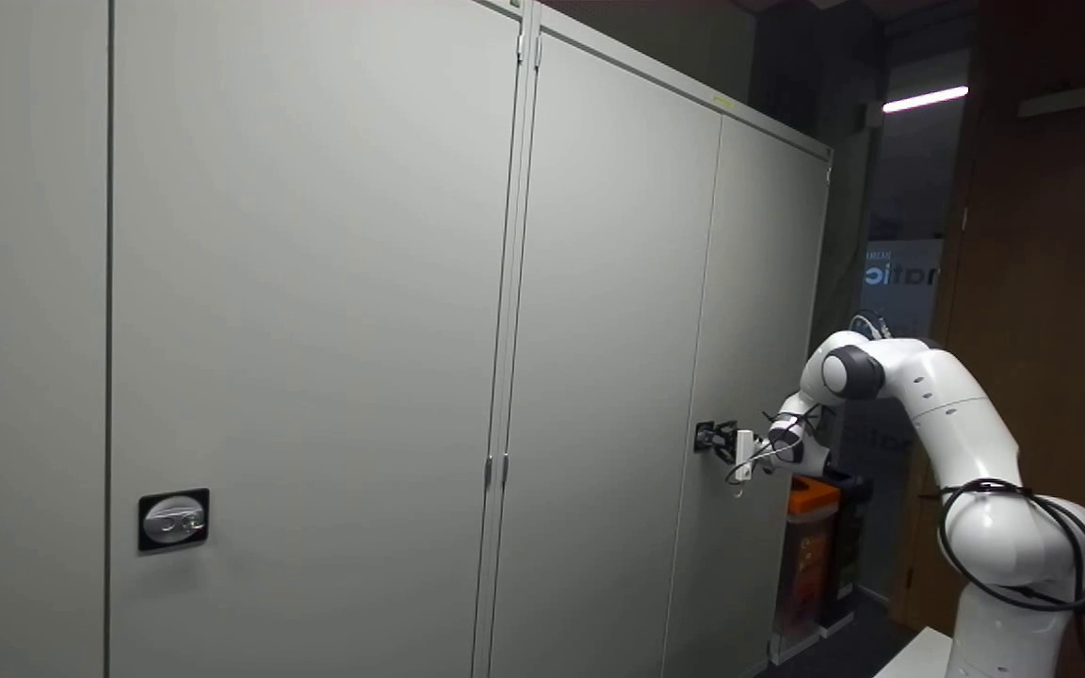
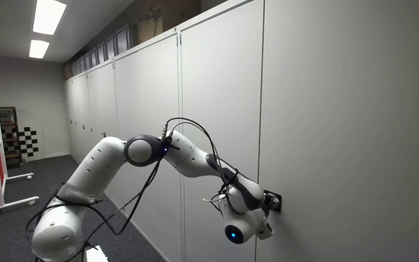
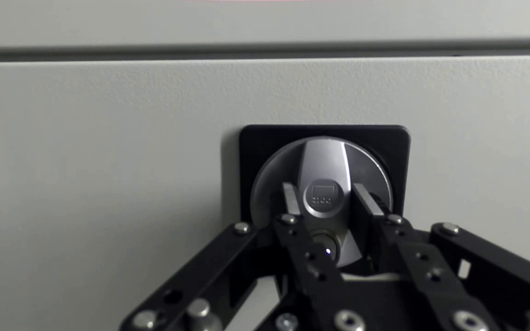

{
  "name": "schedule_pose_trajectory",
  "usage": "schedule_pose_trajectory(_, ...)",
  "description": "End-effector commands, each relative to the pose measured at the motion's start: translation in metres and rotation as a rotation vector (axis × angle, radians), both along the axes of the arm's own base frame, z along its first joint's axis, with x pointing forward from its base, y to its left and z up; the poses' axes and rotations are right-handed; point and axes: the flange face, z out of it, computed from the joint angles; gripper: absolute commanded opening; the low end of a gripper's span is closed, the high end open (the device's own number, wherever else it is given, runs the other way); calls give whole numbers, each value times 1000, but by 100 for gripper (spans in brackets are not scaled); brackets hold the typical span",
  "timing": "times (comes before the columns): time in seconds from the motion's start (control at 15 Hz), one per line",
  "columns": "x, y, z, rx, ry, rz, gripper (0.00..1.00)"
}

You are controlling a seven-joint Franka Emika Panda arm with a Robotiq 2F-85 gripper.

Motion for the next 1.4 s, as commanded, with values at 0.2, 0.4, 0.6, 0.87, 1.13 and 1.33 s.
schedule_pose_trajectory(0.2, 20, -15, 15, -43, -72, -18, 8)
schedule_pose_trajectory(0.4, 19, -14, 12, -79, -68, -17, 8)
schedule_pose_trajectory(0.6, 18, -15, 10, -126, -69, -18, 8)
schedule_pose_trajectory(0.87, 16, -17, 8, -195, -74, -21, 8)
schedule_pose_trajectory(1.13, 14, -19, 6, -259, -81, -24, 8)
schedule_pose_trajectory(1.33, 14, -19, 4, -311, -85, -23, 8)
